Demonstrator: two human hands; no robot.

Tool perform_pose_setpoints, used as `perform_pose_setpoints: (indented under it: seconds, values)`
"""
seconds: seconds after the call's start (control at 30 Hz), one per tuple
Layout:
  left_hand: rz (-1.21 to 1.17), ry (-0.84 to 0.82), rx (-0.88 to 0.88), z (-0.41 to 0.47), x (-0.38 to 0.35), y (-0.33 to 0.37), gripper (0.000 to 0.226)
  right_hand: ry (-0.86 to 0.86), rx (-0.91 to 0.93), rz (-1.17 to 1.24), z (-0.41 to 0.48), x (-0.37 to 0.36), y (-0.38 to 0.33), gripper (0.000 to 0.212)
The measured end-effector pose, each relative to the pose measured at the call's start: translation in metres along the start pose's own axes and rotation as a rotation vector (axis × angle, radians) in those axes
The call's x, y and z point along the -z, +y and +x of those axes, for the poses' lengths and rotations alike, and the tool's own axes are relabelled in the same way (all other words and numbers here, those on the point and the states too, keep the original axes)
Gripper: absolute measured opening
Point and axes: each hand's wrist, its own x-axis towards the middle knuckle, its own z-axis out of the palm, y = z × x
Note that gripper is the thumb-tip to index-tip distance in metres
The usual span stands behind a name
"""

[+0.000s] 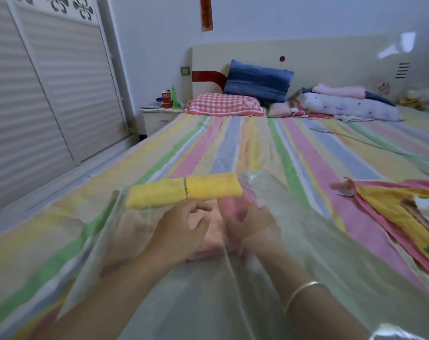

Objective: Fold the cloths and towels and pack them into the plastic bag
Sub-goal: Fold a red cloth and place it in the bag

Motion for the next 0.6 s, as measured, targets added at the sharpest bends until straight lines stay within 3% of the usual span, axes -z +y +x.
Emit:
perform_pose_setpoints:
  seconds: [0.1, 0.2, 0.37, 0.43, 0.6]
  values:
    - [0.109, -0.045, -0.054, 0.014, -0.017, -0.013, 0.038, -0.002, -0.004, -0.042, 0.01, -0.011, 0.008, 0.037]
    - [0.187, -0.065, -0.087, 0.023, -0.031, -0.021, 0.038, -0.014, 0.012, -0.089, 0.02, -0.011, 0.018, 0.036]
    - [0.408, -0.215, -0.113, 0.017, -0.055, -0.031, 0.083, 0.026, 0.021, 0.085, 0.03, -0.013, 0.026, 0.035]
    - [0.544, -0.255, -0.102, 0.011, -0.061, -0.038, 0.091, -0.016, 0.077, 0.065, 0.034, -0.011, 0.028, 0.036]
    - [0.611, -0.226, -0.124, 0.009, -0.065, -0.044, 0.097, -0.146, 0.251, -0.112, 0.035, -0.002, 0.021, 0.061]
